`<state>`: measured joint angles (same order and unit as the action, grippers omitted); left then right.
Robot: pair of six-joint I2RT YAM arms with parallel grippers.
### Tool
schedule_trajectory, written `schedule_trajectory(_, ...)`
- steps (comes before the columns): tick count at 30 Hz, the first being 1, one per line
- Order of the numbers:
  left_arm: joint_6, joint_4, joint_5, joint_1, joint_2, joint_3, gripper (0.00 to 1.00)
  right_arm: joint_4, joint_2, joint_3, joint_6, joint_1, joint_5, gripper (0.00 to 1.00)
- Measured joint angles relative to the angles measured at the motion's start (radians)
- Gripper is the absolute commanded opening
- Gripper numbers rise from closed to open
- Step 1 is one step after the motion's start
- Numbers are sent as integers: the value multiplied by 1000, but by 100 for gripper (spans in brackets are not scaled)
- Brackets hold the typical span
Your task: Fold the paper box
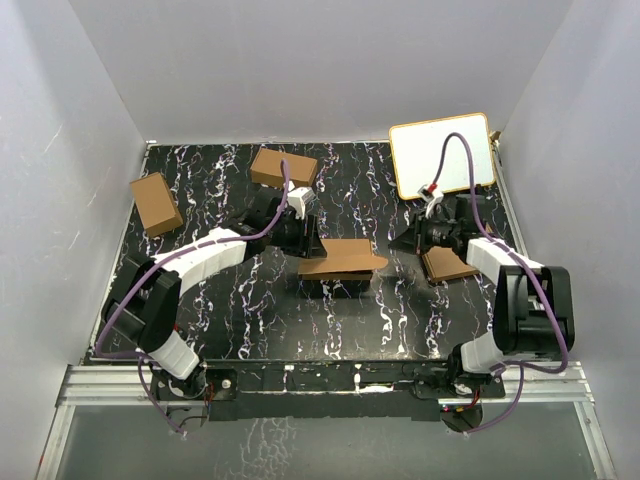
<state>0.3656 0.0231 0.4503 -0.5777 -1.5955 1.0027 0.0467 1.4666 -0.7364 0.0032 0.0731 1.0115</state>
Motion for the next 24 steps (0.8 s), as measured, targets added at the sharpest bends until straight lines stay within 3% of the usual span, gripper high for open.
schedule_trajectory(13, 10, 0, 22, 1, -19, 10, 47, 4, 224, -70, 29, -142, 111, 8)
schedule_trajectory(24, 13, 1, 32, 1, -36, 21, 47, 6, 231, -74, 29, -145, 121, 8)
